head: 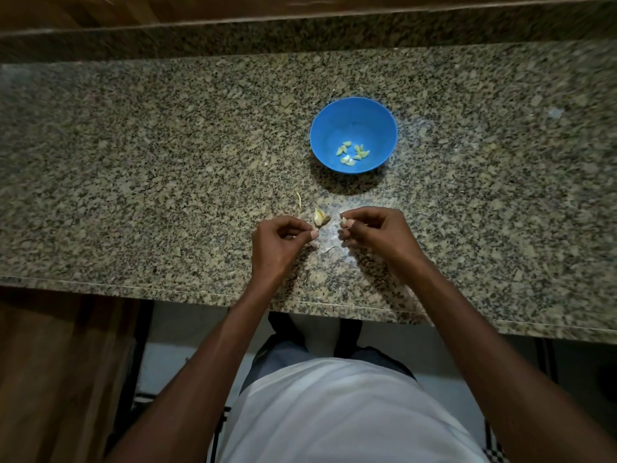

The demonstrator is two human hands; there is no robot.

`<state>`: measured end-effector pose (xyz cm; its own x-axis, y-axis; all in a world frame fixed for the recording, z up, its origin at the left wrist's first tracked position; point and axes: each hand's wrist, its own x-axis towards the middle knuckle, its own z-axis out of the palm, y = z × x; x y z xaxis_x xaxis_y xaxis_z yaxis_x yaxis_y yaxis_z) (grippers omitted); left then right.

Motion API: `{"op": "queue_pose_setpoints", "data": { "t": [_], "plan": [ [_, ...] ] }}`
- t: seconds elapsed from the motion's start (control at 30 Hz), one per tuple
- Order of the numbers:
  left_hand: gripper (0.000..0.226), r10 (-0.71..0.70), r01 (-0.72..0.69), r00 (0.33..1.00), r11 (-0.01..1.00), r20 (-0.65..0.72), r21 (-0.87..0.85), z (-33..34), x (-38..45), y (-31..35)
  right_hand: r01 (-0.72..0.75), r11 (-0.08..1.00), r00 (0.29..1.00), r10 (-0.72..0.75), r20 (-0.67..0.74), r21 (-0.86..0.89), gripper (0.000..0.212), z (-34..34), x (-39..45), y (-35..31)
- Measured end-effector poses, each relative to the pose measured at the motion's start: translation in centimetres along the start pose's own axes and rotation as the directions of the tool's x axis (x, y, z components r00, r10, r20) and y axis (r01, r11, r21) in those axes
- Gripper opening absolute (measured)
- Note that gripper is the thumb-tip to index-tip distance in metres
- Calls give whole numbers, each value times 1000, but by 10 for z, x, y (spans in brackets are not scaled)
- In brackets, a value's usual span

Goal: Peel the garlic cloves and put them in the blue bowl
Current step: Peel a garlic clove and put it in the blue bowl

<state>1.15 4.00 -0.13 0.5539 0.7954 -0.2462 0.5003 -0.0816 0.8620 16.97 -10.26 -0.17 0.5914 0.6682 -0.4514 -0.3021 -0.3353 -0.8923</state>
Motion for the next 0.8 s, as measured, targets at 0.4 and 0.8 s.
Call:
{"op": "queue_pose_setpoints", "data": {
  "t": [0.4,0.8],
  "plan": [
    [41,184,-164,983,876,-1,453,4,20,-25,188,696,934,-345,-94,-693,24,-49,60,-20],
    [21,357,-453,887,799,293,397,-5,19,-46,165,733,851,-444,-281,-660,29,-22,11,-2]
  ]
}}
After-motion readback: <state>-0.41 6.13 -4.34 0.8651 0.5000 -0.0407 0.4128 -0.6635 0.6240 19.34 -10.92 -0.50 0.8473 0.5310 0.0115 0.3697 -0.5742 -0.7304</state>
